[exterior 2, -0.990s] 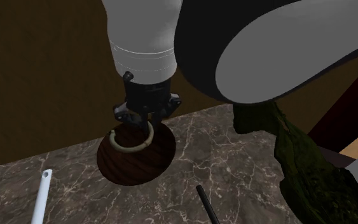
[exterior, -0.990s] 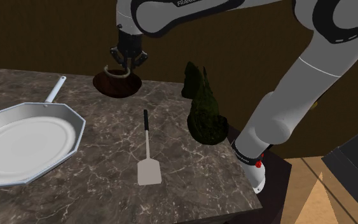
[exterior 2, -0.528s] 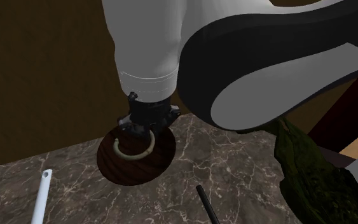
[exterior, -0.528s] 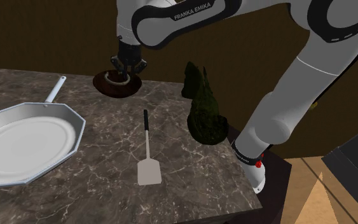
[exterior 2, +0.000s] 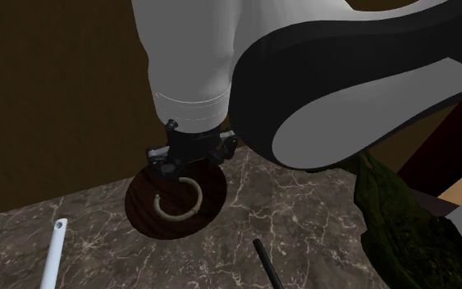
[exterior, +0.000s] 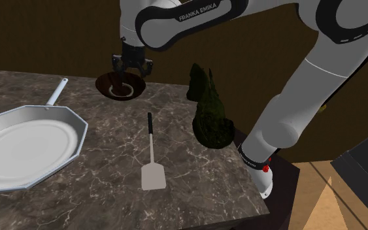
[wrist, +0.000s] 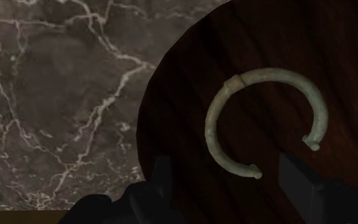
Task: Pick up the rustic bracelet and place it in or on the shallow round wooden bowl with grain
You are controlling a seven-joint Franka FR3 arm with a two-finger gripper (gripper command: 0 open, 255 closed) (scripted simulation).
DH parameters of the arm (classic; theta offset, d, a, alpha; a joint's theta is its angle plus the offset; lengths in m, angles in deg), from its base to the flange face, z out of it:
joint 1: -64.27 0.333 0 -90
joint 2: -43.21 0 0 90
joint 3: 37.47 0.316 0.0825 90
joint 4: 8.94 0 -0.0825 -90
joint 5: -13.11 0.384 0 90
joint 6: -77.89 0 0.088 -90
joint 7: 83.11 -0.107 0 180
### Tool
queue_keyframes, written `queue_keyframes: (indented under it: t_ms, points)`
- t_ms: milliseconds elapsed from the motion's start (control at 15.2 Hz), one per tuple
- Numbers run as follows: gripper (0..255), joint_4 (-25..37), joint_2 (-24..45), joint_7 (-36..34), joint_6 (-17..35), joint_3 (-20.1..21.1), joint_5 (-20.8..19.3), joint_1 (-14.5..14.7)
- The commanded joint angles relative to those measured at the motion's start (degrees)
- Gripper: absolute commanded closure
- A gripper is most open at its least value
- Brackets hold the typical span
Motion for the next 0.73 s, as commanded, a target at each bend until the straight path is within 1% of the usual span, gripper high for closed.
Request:
queue_keyframes:
  t_ms: [0,198,462,660]
  points:
    - [0,0.0,0.0,0.0,0.0,0.0,0.0,0.0]
    - [0,0.0,0.0,0.0,0.0,0.0,0.0,0.0]
    - [0,3.6,-3.4,1.2,-6.7,0.2,1.7,0.4]
    - [0,3.6,-3.4,1.2,-6.7,0.2,1.7,0.4]
